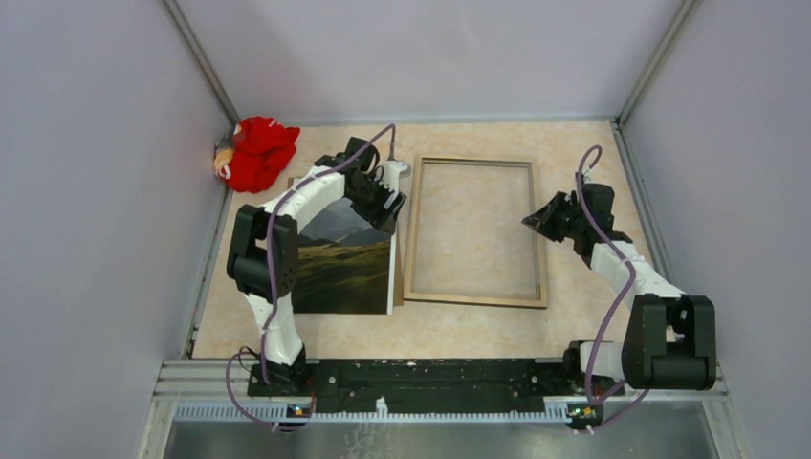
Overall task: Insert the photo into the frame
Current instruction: Place the photo frame item in the photo frame.
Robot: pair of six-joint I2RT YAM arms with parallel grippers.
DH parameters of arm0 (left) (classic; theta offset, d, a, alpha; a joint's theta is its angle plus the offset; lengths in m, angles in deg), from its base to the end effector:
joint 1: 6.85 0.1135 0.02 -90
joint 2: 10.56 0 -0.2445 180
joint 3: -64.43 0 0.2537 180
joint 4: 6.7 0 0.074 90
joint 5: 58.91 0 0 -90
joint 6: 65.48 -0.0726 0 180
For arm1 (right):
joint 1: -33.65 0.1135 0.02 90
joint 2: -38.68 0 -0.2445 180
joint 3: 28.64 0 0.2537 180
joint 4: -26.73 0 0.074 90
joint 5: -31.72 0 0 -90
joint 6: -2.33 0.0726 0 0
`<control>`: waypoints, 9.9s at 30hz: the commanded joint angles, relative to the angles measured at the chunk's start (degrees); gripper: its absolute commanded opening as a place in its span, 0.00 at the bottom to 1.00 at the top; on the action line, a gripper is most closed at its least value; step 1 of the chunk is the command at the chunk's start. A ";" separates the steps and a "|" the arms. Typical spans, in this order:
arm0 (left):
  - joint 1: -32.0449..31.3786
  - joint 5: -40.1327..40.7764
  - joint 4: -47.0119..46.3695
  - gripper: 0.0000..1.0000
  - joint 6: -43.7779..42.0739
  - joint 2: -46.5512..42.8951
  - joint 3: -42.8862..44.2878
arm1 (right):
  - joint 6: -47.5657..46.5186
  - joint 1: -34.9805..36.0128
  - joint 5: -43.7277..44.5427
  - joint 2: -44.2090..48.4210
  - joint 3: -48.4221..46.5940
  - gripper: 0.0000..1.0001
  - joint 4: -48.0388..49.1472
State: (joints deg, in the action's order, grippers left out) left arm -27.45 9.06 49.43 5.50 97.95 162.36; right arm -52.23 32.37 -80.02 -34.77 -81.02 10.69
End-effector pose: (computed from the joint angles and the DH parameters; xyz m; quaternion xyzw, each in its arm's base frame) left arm 0.3675 -0.1672 0.1690 0.3621 0.8914 -0.1898 0.1955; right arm 0.3004 0.0202 0.1713 0.1973 0.8610 0.2899 0.3685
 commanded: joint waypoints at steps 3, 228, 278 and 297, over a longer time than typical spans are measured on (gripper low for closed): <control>-0.55 -0.05 -0.80 0.81 0.00 0.99 0.00 | 1.46 -0.37 1.33 1.90 1.97 0.00 7.59; -2.95 -9.63 -2.50 0.13 2.74 9.87 3.86 | 22.17 6.38 -11.90 -3.97 2.07 0.00 40.33; 0.73 -15.60 -4.14 0.00 6.11 11.80 3.14 | 29.34 14.11 -12.82 -11.77 -0.60 0.00 44.38; 0.77 -13.48 -4.89 0.00 4.88 11.13 2.42 | 11.01 8.05 -12.06 -6.96 -4.35 0.00 22.03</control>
State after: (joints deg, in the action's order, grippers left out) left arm -26.27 -3.96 46.83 10.96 109.23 164.37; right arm -35.77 39.95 -90.58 -42.40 -83.29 38.32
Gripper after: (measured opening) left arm 0.006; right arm 0.004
